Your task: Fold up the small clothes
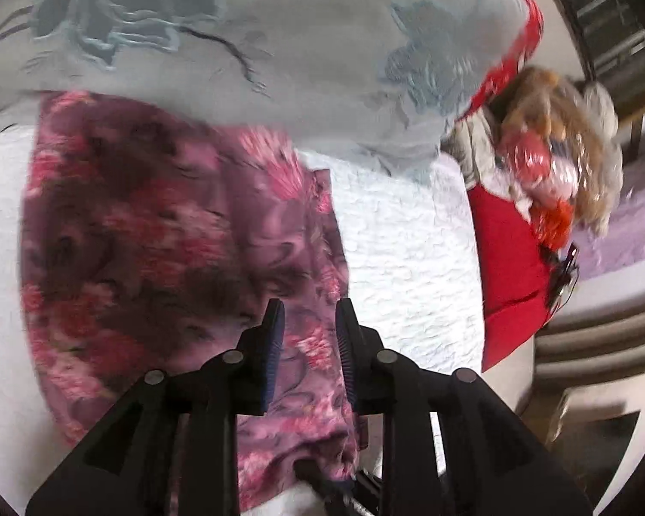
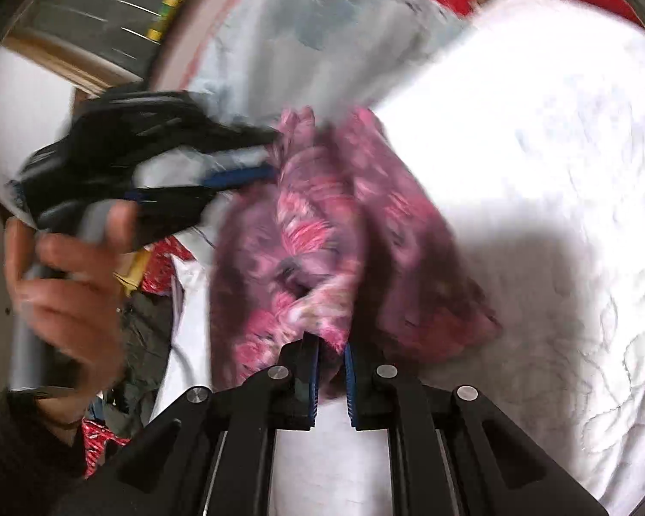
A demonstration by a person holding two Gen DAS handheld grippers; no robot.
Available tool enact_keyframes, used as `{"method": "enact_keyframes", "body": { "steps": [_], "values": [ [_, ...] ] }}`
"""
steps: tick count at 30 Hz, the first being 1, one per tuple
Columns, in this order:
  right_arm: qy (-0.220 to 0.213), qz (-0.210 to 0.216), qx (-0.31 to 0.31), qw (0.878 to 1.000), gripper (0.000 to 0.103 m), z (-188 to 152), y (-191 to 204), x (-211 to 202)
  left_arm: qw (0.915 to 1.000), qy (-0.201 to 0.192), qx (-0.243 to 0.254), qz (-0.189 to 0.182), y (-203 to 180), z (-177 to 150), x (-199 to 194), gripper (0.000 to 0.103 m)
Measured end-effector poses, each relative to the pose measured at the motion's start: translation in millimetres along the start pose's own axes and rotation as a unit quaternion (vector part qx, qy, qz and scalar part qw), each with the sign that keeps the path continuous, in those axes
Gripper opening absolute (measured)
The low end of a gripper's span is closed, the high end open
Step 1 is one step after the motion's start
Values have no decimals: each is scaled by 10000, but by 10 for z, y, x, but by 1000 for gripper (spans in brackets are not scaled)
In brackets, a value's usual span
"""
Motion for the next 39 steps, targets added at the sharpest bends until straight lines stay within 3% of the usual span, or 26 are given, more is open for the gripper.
{"method": "enact_keyframes", "body": {
  "steps": [3, 4, 5, 7, 9, 13, 16, 17, 19, 20, 22, 25, 27, 29, 33, 34, 36, 38, 39],
  "values": [
    [183, -104, -220, 9995, 17, -18, -36, -59, 9995, -281, -41, 130, 326, 117, -293, 35],
    [112, -135, -377, 9991, 17, 36, -15, -173, 9989, -402, -100, 212, 470, 153, -375, 45],
    [-2, -128, -484, 9987, 20, 104, 15, -262, 9981, -520, -193, 284, 643, 190, -459, 48],
    [-468, -127, -724, 9962, 27, 387, 96, -478, 9964, -602, -459, 374, 1006, 220, -545, 48],
    [-735, -144, -868, 9934, 46, 726, 163, -520, 9945, -536, -833, 340, 1316, 177, -536, 48],
    [-106, 219, -709, 9972, 48, 1155, 298, 95, 9918, -299, -1240, 92, 1581, 14, -414, 48],
    [391, 44, -632, 9972, 48, 1223, 276, 615, 9912, -321, -1283, -74, 1604, -13, -443, 48],
    [567, -9, -597, 9966, 47, 1222, 262, 785, 9916, -319, -1246, -112, 1597, -20, -464, 48],
    [853, 101, -687, 9939, 13, 1169, 303, 989, 9929, -374, -1112, -183, 1589, -18, -571, 48],
    [805, 96, -878, 9928, 5, 1192, 366, 999, 9935, -442, -1027, -233, 1561, 8, -621, 48],
    [250, 165, -1410, 9896, 4, 1357, 542, 795, 9940, -601, -874, -272, 1546, 45, -712, 50],
    [-276, 2, -1215, 9922, 4, 1480, 427, 577, 9949, -676, -736, 96, 1640, 32, -596, 55],
    [-146, -330, -933, 9950, 4, 1441, 138, 669, 9959, -418, -767, 237, 1686, -25, -370, 57],
    [469, -676, -737, 9939, 6, 1222, -168, 867, 9953, -343, -867, 249, 1731, -70, -321, 59],
    [383, -339, -755, 9958, 17, 1171, -49, 589, 9957, -400, -834, 38, 1751, -209, -552, 57],
    [383, -73, -740, 9965, 22, 1123, 19, 487, 9958, -418, -810, -20, 1758, -293, -612, 57],
    [505, 265, -779, 9953, 59, 965, 83, 309, 9966, -396, -717, -64, 1711, -484, -643, 58],
    [776, 254, -871, 9928, 58, 718, 44, 255, 9979, -245, -588, 100, 1674, -693, -507, 58],
    [975, 176, -910, 9909, 37, 596, -5, 280, 9982, -132, -547, 225, 1684, -784, -396, 58]
  ]
}}
Point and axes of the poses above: each gripper's, at about its wrist camera, not at the fingertips, and x roughly the way its jaws point, y to its left, z to its top, the point moved 10 cm from there along x, roughly the way its jaws point, and after that the axes turned 8 degrees about -x, right-handed, at the moved point
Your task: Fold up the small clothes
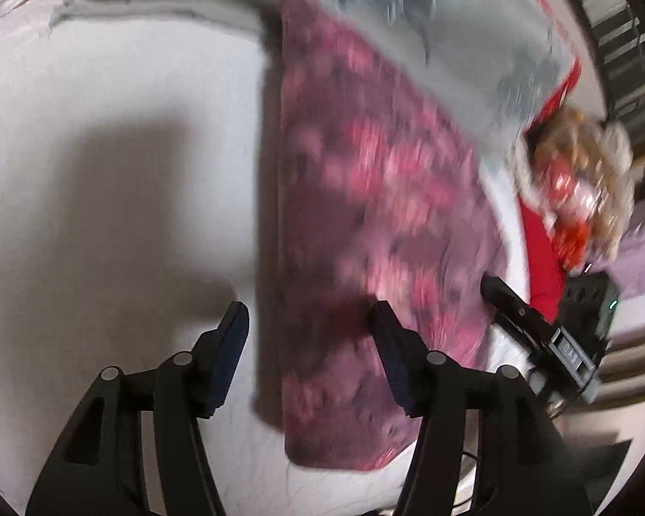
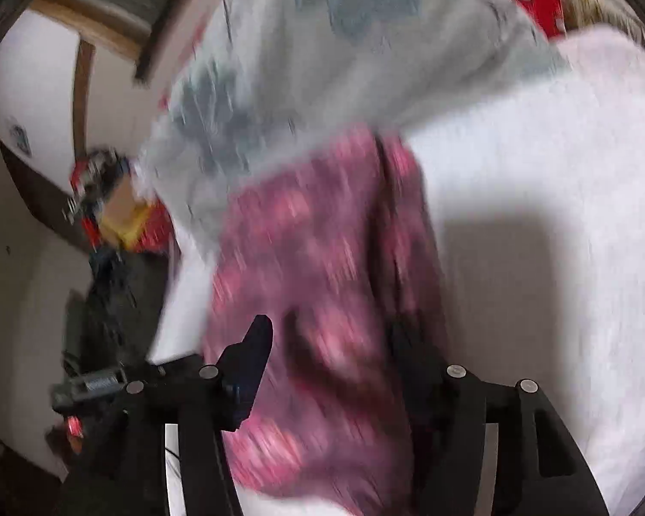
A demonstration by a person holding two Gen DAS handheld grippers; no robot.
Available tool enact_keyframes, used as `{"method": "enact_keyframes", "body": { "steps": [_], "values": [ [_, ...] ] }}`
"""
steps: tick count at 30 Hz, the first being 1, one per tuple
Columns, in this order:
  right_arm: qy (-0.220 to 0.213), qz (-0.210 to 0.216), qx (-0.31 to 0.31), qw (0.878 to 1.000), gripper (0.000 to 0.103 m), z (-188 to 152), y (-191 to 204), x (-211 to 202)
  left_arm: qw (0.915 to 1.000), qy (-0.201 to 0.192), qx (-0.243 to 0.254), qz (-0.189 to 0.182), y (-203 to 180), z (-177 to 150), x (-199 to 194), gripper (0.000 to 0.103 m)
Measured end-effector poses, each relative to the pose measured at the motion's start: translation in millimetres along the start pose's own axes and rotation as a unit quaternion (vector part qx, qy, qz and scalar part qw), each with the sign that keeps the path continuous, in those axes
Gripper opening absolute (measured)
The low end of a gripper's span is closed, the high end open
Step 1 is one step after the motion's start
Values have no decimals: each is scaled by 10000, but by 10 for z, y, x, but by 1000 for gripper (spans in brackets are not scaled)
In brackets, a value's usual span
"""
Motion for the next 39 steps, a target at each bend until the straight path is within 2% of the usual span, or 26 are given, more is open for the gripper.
{"method": "enact_keyframes", "body": {
  "steps": [1, 2, 4, 6, 9, 10, 11, 13, 14, 15, 17, 21, 25, 26, 27, 28, 29, 30, 31, 32, 35, 37, 39],
  "values": [
    [140, -131, -148, 9997, 19, -106, -9, 18, 9999, 98, -2, 116, 31, -97, 60, 58],
    [123, -232, -300, 9992, 9, -114, 22, 0, 9999, 80, 29, 141, 29, -157, 61, 58],
    [-345, -101, -417, 9985, 9, -47, 158, -232, 9995, -42, 175, 266, 33, -222, 12, 58],
    [-595, -133, -416, 9973, 8, -41, 190, -351, 9983, -81, 335, 464, 19, -275, 30, 58],
    [142, -734, -428, 9963, 9, -328, -101, -100, 9969, -13, 439, 646, -53, -293, 52, 58],
    [275, -737, -425, 9960, 9, -389, -136, -61, 9972, 38, 436, 601, -69, -311, 14, 58],
    [233, -698, -343, 9967, 17, -357, -111, -99, 9979, 34, 447, 465, -100, -325, -52, 57],
    [77, -638, -233, 9977, 21, -221, -29, -241, 9982, -200, 508, 249, -195, -315, -209, 58],
    [-101, -601, -246, 9978, 27, -112, 11, -313, 9979, -308, 528, 206, -229, -238, -282, 58],
    [-259, -575, -253, 9977, 40, 14, 52, -356, 9977, -396, 522, 160, -250, -134, -361, 58],
    [-505, -598, -179, 9968, 55, 261, 58, -392, 9978, -490, 428, 135, -315, 105, -400, 58],
    [-575, -634, 80, 9963, 55, 601, -66, -159, 9982, -509, 164, 280, -378, 617, -252, 58],
    [-405, -698, 358, 9961, 54, 869, -199, 337, 9991, -318, -129, 267, -393, 940, 3, 58],
    [-350, -692, 399, 9962, 49, 881, -217, 434, 9991, -298, -123, 268, -407, 987, 45, 58],
    [-282, -650, 399, 9967, 16, 920, -219, 529, 9991, -312, -89, 291, -370, 991, 52, 58],
    [-285, -632, 291, 9972, 5, 963, -183, 565, 9989, -352, -58, 306, -392, 1057, 85, 58],
    [-443, -697, 34, 9966, 4, 1053, -123, 529, 9987, -396, -32, 310, -402, 1093, 125, 58],
    [-804, -749, -200, 9937, 4, 1150, -60, 409, 9986, -422, -38, 317, -387, 1120, 166, 61],
    [-1047, -733, -249, 9915, 4, 1196, -36, 316, 9986, -417, -80, 310, -370, 1142, 230, 67],
    [-1063, -832, -187, 9907, 4, 1199, -85, 315, 9986, -373, -154, 353, -332, 1150, 311, 72],
    [-132, -1301, -73, 9914, 6, 952, -392, 640, 9984, -360, -239, 377, -320, 1159, 346, 73],
    [-324, -1347, -89, 9903, 19, 970, -356, 518, 9981, -452, -97, 415, -351, 1119, 203, 71],
    [-634, -1395, -254, 9879, 20, 1013, -210, 268, 9970, -647, 62, 409, -360, 1000, -7, 70]
  ]
}}
Point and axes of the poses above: each gripper's, at about its wrist camera, not at the fingertips, and x roughly the way its jaws point, y to its left, z to its top, the point moved 10 cm from there along x, roughly the way its jaws point, and after that the axes turned 8 degrees about -x, right-handed, at the moved point
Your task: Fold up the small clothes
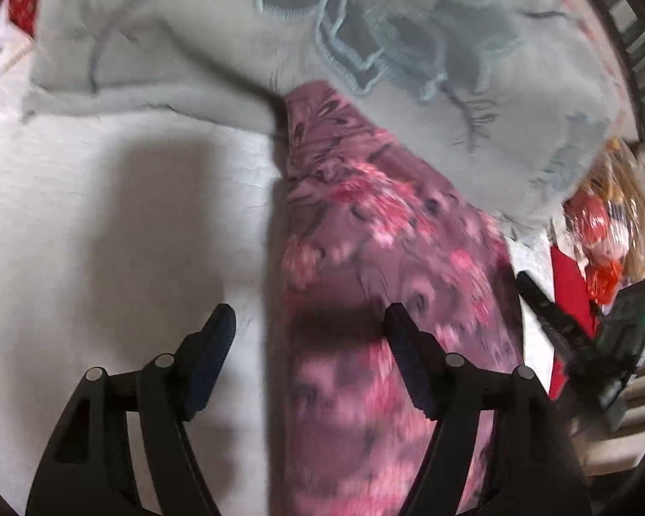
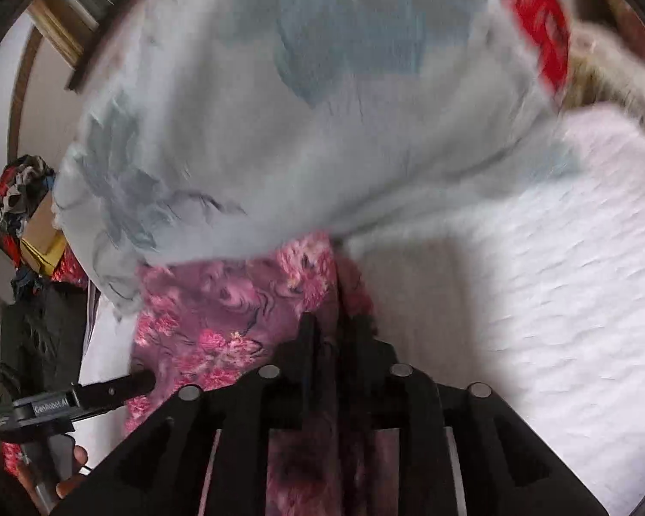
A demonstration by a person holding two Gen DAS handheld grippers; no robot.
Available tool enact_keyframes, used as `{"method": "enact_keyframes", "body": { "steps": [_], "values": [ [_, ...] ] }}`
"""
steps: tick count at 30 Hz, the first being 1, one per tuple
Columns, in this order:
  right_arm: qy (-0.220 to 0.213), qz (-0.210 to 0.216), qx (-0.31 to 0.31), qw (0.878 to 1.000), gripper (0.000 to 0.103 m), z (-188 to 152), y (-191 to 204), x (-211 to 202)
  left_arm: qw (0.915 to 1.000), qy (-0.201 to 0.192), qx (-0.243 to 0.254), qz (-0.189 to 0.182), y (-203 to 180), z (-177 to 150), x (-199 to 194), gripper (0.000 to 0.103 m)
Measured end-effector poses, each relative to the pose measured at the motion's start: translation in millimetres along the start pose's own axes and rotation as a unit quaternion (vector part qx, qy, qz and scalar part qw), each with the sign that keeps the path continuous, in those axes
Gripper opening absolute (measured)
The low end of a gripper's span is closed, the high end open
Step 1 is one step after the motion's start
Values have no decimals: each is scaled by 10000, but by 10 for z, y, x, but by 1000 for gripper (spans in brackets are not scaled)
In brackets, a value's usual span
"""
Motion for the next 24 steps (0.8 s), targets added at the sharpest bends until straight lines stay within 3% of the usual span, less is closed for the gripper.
{"method": "enact_keyframes", "body": {
  "steps": [2, 4, 6, 8, 11, 13, 14, 15, 16, 19, 22, 24],
  "values": [
    [-362, 522, -348, 9974, 20, 1, 228, -322, 9997, -184, 118, -144, -43, -176, -185, 70],
    [-453, 788, -742, 9931, 21, -122, 421, -504, 9993, -278, 236, -101, -46, -366, -238, 70],
    [-129, 604, -1089, 9921, 19, -368, 456, -407, 9994, -58, 313, 154, -52, -591, -48, 70],
    [689, -8, -1419, 9875, 14, -715, 283, -122, 9984, 235, 336, 401, -7, -755, 117, 73],
    [431, -73, -1416, 9890, 22, -669, 354, -339, 9982, 37, 434, 401, -69, -833, -87, 72],
    [119, 336, -1304, 9908, 22, -610, 474, -582, 9965, -282, 569, 543, -104, -873, -237, 72],
    [-9, 454, -1340, 9899, 29, -615, 526, -686, 9959, -342, 592, 597, -107, -919, -260, 72],
    [-22, 472, -1368, 9895, 38, -652, 544, -717, 9956, -299, 608, 643, -107, -971, -234, 72],
    [80, 459, -1412, 9889, 41, -738, 560, -685, 9951, -206, 619, 737, -53, -1005, -194, 72],
    [753, 141, -1627, 9837, 36, -1099, 408, -461, 9939, 61, 557, 949, 115, -1155, -87, 72],
    [589, 98, -1727, 9832, 41, -1065, 473, -634, 9946, -1, 508, 904, 141, -1188, -128, 72],
    [423, 296, -1648, 9850, 40, -1018, 548, -781, 9941, -11, 549, 938, 163, -1230, -164, 72]
  ]
}}
Point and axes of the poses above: each gripper's, at about its wrist camera, not at the fingertips, and x roughly the way its jaws point, y to its left, z to its top, the point moved 10 cm from there along x, roughly the way its jaws point, and after that the axes turned 8 degrees about -x, right-handed, at the moved point
